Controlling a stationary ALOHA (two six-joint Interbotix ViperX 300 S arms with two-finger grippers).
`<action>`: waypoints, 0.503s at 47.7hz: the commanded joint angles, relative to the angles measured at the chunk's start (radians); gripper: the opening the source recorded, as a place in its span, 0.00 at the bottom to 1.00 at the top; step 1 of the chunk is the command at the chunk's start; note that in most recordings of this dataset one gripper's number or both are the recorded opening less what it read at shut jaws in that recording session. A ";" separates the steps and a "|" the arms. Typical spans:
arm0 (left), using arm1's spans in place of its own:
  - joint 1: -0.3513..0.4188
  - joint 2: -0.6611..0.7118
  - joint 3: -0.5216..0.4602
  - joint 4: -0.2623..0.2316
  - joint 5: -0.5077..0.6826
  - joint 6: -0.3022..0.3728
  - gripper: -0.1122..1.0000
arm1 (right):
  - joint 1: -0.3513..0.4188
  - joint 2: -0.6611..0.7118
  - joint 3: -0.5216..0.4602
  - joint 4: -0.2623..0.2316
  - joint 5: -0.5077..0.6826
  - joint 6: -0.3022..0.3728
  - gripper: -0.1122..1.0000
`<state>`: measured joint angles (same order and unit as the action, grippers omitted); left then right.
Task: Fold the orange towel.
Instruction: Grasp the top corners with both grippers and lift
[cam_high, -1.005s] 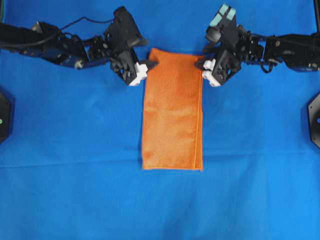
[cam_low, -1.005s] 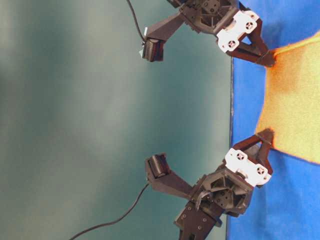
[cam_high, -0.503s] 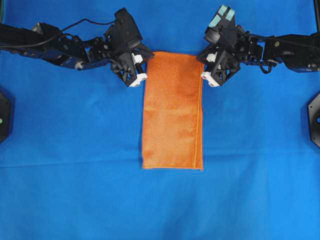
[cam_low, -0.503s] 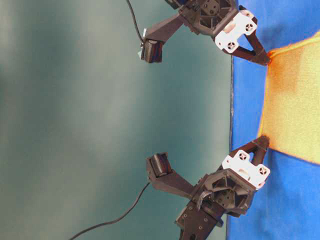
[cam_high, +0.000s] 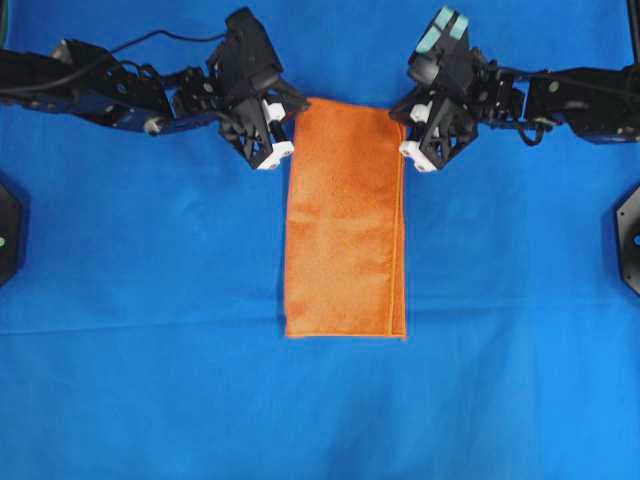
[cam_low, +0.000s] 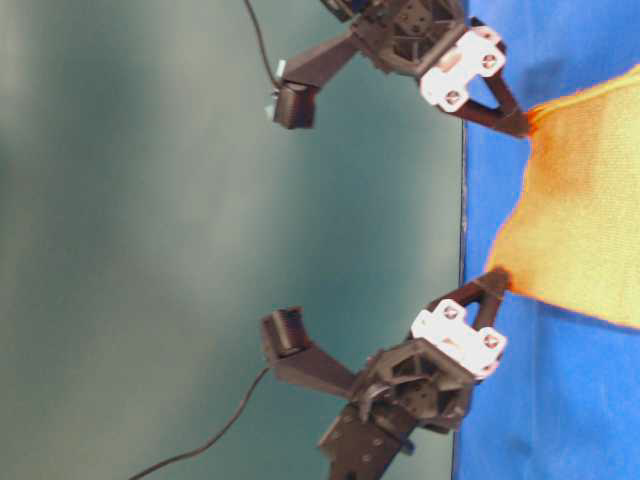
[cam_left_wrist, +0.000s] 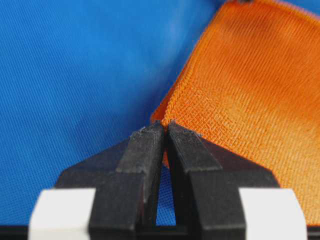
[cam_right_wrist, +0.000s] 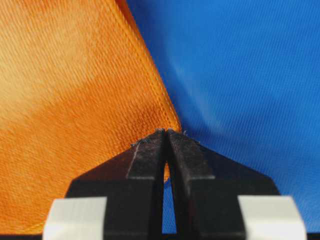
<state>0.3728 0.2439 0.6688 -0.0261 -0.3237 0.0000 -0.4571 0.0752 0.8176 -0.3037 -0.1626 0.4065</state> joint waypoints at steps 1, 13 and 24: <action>-0.011 -0.060 -0.002 -0.002 0.015 0.000 0.12 | 0.008 -0.064 -0.002 -0.002 0.006 0.005 0.12; -0.061 -0.170 0.038 -0.002 0.071 -0.002 0.12 | 0.091 -0.209 0.029 0.003 0.083 0.009 0.12; -0.158 -0.264 0.075 0.000 0.130 -0.003 0.12 | 0.229 -0.310 0.071 0.020 0.107 0.026 0.12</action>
<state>0.2424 0.0276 0.7440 -0.0261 -0.2056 -0.0015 -0.2700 -0.1917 0.8882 -0.2930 -0.0568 0.4295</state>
